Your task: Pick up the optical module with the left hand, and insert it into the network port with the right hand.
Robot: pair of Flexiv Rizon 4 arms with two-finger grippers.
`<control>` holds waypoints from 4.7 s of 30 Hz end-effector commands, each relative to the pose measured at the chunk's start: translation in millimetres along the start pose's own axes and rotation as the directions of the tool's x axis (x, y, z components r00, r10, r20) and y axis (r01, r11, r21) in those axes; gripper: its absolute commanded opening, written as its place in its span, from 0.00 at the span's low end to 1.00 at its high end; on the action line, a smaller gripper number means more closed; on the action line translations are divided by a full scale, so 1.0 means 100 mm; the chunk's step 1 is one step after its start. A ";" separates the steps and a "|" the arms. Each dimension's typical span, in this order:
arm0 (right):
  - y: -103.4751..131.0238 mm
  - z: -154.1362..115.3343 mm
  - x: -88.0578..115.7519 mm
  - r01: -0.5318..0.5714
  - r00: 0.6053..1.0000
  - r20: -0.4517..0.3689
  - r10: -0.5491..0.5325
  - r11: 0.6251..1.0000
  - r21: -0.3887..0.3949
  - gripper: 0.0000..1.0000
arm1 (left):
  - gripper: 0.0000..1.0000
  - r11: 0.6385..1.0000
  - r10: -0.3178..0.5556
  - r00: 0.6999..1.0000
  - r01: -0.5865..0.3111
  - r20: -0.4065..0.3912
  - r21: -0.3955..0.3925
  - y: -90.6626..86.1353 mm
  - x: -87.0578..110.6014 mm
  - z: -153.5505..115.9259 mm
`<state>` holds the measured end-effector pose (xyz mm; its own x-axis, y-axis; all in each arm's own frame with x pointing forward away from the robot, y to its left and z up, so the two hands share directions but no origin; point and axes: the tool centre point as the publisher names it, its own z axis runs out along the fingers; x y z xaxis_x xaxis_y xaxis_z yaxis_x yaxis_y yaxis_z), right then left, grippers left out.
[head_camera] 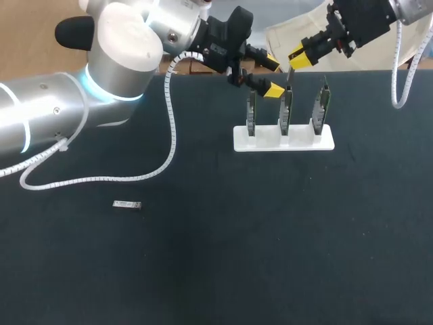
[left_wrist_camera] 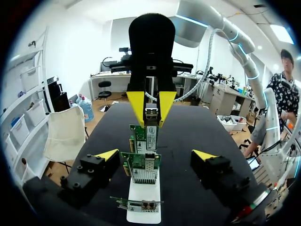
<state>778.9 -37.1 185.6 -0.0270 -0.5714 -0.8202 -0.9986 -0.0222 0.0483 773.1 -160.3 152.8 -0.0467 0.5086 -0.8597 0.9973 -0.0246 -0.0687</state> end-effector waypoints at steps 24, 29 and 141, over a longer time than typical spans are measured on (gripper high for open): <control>0.04 0.06 0.09 0.013 0.999 -0.048 -0.013 1.000 -0.007 0.00 | 1.00 1.000 0.001 1.000 -0.001 -0.004 0.004 0.02 0.00 0.00; 0.03 0.07 0.10 0.014 0.999 -0.048 -0.014 1.000 -0.018 0.00 | 1.00 1.000 0.001 1.000 -0.001 -0.004 0.004 0.02 0.00 0.00; 0.08 0.08 0.16 0.071 0.992 -0.103 -0.066 0.996 0.045 0.00 | 1.00 1.000 0.001 1.000 -0.001 -0.004 0.004 0.02 0.00 0.00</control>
<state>773.8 -38.9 169.0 0.0435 -0.6517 -0.7572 -0.9991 -0.0300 -0.0316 773.1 -160.0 152.6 -0.0452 0.5074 -0.8605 0.9974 -0.0255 -0.0674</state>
